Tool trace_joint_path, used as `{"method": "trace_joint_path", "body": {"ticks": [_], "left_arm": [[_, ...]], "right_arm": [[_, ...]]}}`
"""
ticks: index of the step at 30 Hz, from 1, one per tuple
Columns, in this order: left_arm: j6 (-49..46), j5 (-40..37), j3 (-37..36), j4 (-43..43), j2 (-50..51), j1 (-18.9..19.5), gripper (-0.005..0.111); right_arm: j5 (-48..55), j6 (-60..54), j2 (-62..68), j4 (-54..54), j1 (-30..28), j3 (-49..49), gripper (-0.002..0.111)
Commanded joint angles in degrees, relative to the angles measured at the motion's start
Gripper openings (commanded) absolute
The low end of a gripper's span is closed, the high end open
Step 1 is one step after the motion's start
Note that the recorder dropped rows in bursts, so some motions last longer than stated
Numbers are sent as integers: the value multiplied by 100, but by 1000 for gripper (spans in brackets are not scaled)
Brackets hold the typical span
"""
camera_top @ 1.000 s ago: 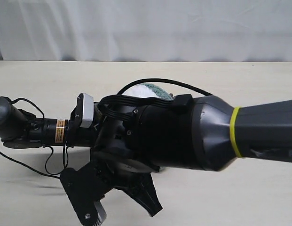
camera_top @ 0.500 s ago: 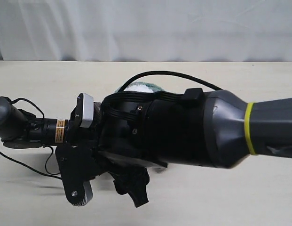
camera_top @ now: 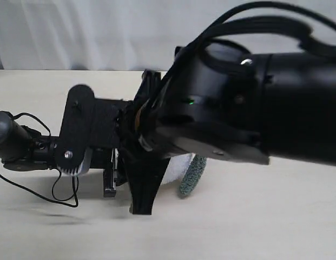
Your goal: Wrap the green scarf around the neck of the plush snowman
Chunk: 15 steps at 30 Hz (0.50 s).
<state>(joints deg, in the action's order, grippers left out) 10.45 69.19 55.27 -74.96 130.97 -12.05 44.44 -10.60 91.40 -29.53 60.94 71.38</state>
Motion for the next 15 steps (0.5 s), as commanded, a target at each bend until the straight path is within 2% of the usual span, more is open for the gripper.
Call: {"method": "trace_joint_path", "body": {"ticks": [1, 3, 5, 7, 10, 12, 15], "left_arm": [[54, 77, 25, 74, 7, -24, 0], [54, 77, 25, 74, 7, -24, 0], [54, 77, 25, 74, 7, -24, 0], [54, 77, 25, 74, 7, -24, 0], [54, 77, 25, 74, 7, -24, 0], [54, 77, 25, 74, 7, -24, 0], [54, 77, 25, 74, 7, -24, 0]], "right_arm": [[-32, 1060, -379, -908, -29, -7, 16], [-69, 1710, -432, -1444, -160, -7, 4], [-125, 2375, -432, -1791, -423, -7, 4], [-362, 2769, -419, -1507, -963, -7, 4], [-902, 2328, -419, 28, -1917, -7, 4], [-978, 1134, -379, 1647, -2463, 34, 4], [-284, -379, -95, 3648, -3075, 386, 4]]}}
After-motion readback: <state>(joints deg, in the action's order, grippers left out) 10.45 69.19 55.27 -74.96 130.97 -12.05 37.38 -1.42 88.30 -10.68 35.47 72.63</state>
